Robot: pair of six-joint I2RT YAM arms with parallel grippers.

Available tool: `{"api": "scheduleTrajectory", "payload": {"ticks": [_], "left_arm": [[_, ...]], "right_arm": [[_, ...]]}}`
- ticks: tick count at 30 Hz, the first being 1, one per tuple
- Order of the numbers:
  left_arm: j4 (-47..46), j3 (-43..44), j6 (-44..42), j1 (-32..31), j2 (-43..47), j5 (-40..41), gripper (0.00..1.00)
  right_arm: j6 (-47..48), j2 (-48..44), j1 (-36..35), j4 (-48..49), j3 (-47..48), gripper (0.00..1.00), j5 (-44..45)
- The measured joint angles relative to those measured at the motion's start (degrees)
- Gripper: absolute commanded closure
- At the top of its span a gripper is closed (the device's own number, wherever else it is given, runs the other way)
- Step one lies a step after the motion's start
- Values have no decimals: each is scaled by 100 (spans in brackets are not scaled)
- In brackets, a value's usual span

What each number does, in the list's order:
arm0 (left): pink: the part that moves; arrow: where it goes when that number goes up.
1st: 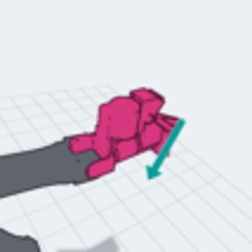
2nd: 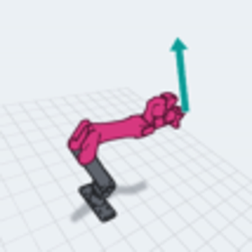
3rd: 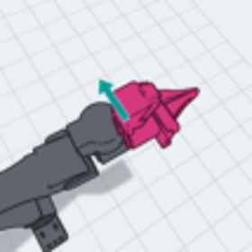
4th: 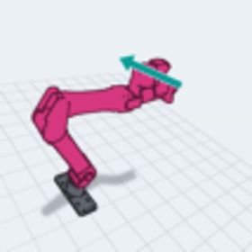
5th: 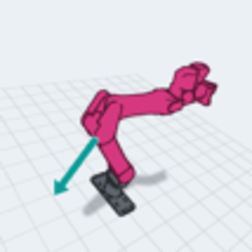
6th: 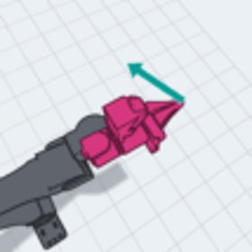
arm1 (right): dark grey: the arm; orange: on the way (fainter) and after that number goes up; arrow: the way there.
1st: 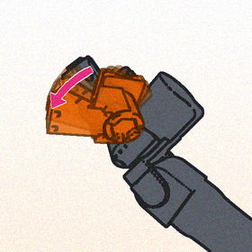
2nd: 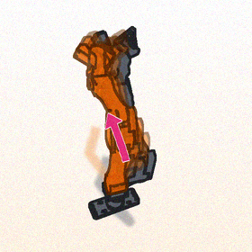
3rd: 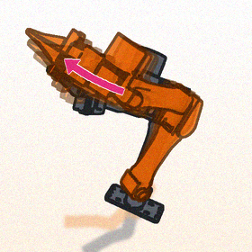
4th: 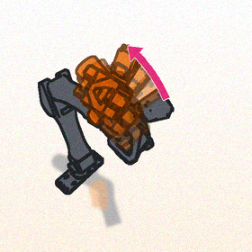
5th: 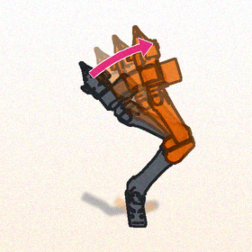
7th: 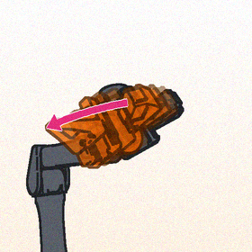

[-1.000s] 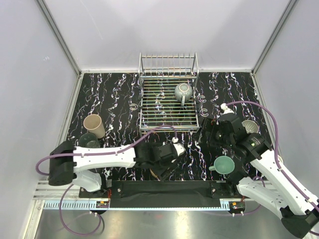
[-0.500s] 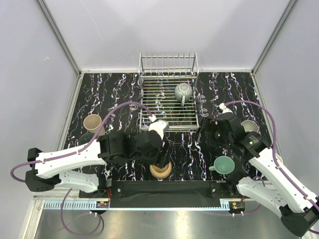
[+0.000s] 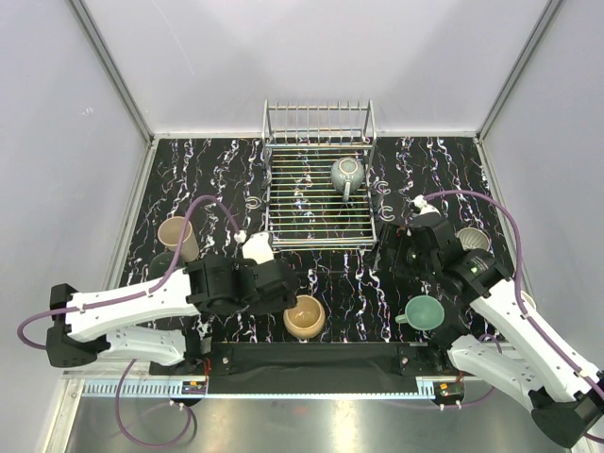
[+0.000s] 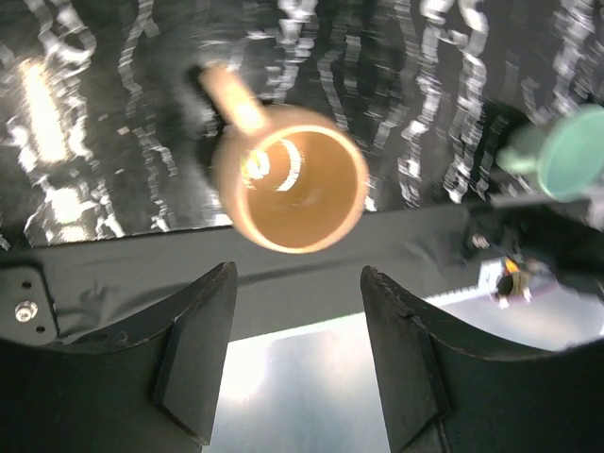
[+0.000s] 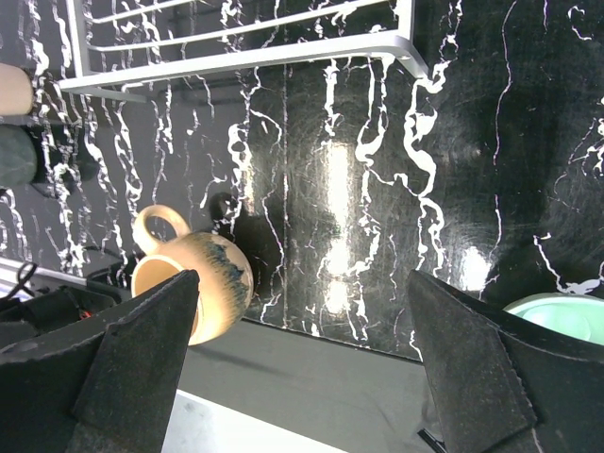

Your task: Load the cups into the dish rack

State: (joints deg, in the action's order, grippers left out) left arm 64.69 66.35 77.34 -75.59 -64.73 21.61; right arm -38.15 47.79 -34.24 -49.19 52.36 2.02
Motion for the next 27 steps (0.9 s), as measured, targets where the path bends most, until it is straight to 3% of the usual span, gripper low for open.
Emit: {"api": "scheduleTrajectory", "payload": {"ticks": [9,20,27], "left_arm": [[146,-686,1010,326,-184,17,42],[-212,-695,1292,444,-859,-203,46],[-407,-962,1486,442,-1003,-452,55]], "right_arm": [[44,129,0,7,-46,2,-11],[85,142,0,17,-107,1,-17],[96,153,0,138,-149,1,-20]]}}
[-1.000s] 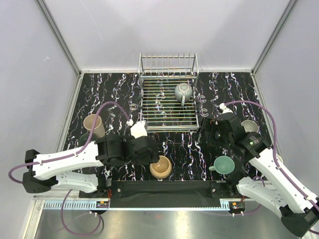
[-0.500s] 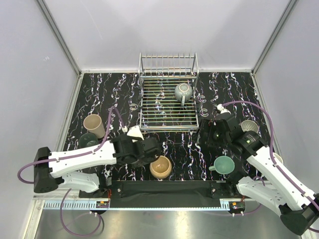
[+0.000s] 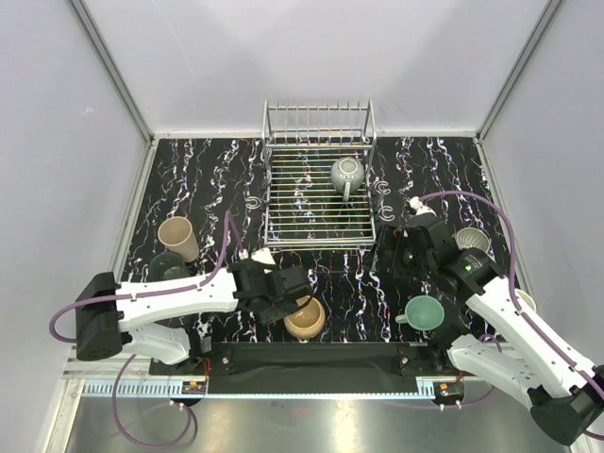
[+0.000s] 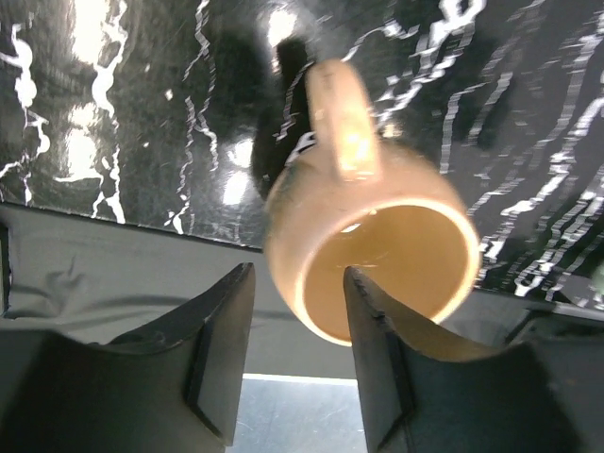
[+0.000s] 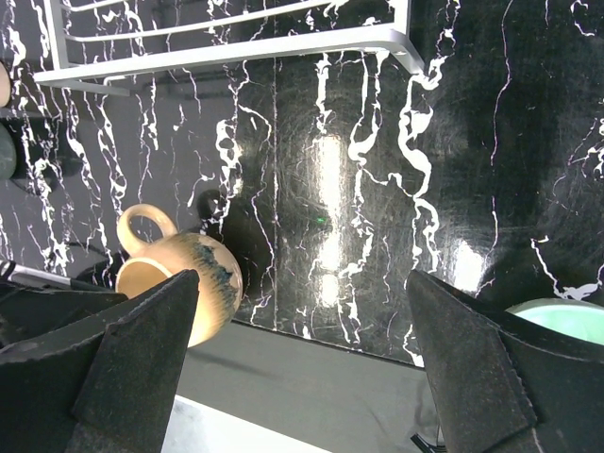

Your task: Load the cups into the dish rack

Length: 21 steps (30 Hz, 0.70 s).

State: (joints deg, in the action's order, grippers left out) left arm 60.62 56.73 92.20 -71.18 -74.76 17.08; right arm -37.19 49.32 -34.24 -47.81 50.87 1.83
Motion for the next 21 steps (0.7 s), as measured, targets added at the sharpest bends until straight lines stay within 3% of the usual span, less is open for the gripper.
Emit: {"api": "scheduleTrajectory", "payload": {"ticks": [9,13,18,21], "left_arm": [[-485,-522,122,0,-151,-396,60],[-664,-525,68,0,-404,-468,71],[-695,-608,-50,2,-601,-503,100],[-678,-584,-116,2,-599,-442,100]], "right_arm": [[28,33,0,61,-85,1,-2],[28,94,0,142,-144,1,-61],[28,144,0,170,-153,1,-107],[26,144,0,173,-170,1,-107]]}}
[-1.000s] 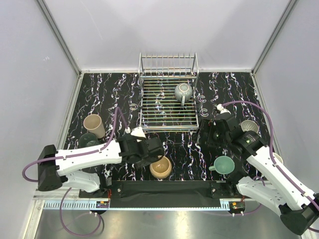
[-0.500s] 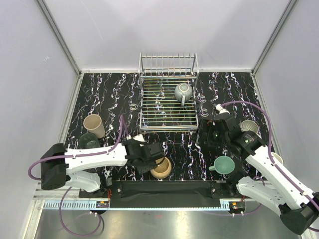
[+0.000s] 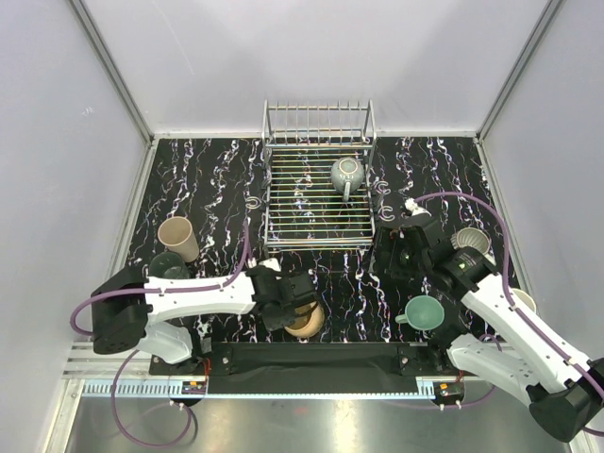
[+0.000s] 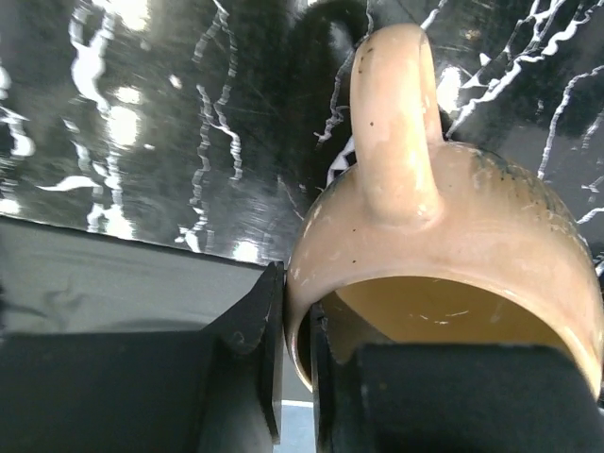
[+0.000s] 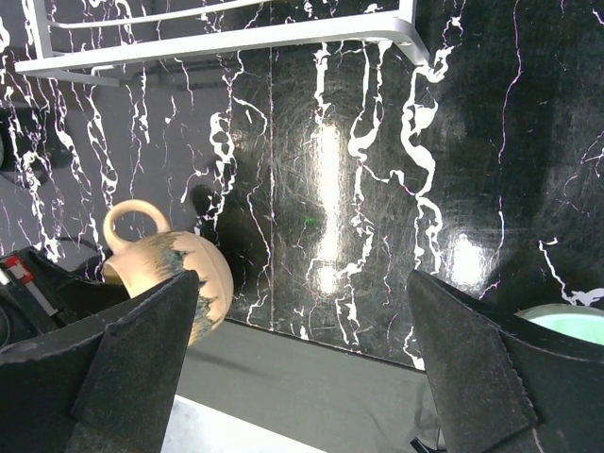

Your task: Load the cups into the dish rack

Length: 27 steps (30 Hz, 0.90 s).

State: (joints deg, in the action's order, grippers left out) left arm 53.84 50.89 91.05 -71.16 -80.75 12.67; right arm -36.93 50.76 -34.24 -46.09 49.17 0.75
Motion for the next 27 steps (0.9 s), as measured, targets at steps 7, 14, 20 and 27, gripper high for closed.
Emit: {"api": "scheduleTrajectory", "payload": {"ticks": [7,14,20,27], "left_arm": [[1108,894,-800,-61,-90,1058,100],[761,1609,-3038,-149,83,2605,100],[-1191,592,-5917,-162,1152,3423,100],[-4474,-1165,-9547,-162,2684,3718,100]], "right_arm": [[-2,52,0,83,-4,1,-144],[-330,356,0,452,136,4,-848],[-925,671,0,1132,433,7,-1867],[-1657,767,0,1390,691,9,-2649]]}}
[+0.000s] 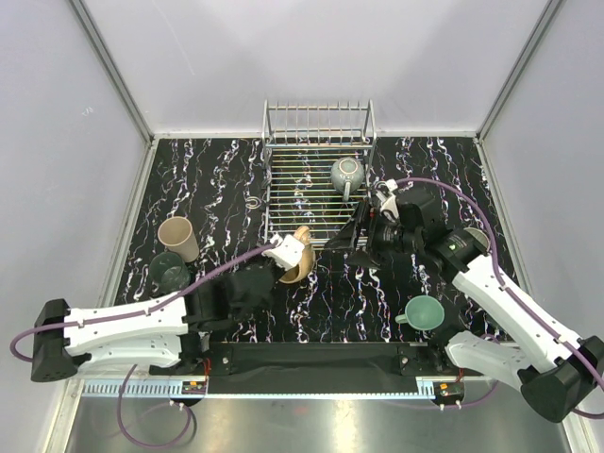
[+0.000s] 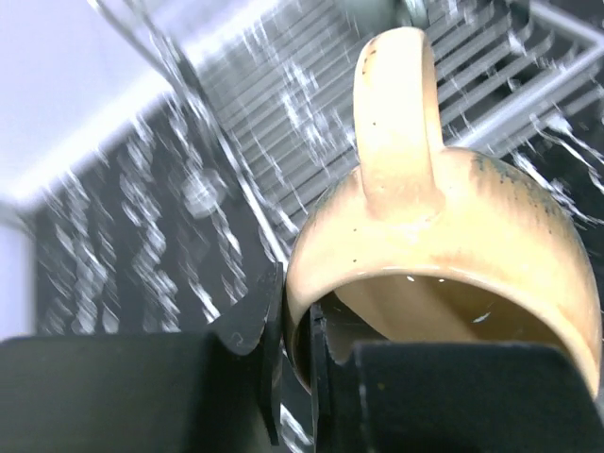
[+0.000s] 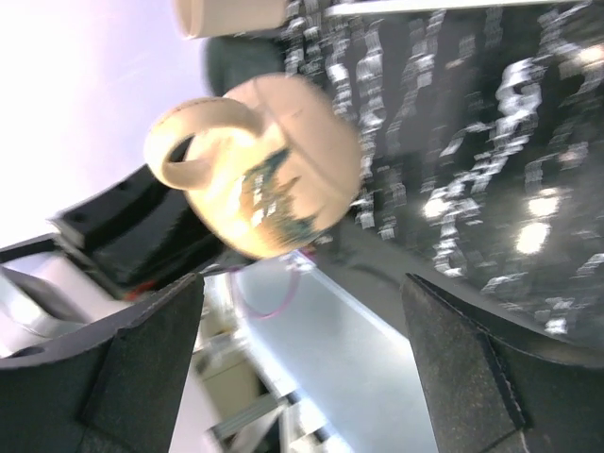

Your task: Load the cups into the dish rack

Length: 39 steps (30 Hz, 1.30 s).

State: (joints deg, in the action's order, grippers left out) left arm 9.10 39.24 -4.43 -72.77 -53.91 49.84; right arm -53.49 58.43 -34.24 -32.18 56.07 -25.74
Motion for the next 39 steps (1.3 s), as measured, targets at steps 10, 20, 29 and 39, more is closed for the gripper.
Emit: {"api": "scheduleTrajectory", "payload": {"ticks": [10,20,29,39], "left_arm": [[-3053,-990,-3781,-9,680,-1180,100],[-3447,-732,-5110,52,1040,-2004,100],[-3751,-710,-5818,299,966,-2485,100],[-3541,-710,-5906,658,796,-3077,100]], "right_arm": [[-1366,321,0,428,264,16,-1137],[-2592,334,-17,389,660,21,-2024],[-2837,321,-26,-258,1220,22,-2037],[-2911,232,-26,-184,1412,25,-1991]]}}
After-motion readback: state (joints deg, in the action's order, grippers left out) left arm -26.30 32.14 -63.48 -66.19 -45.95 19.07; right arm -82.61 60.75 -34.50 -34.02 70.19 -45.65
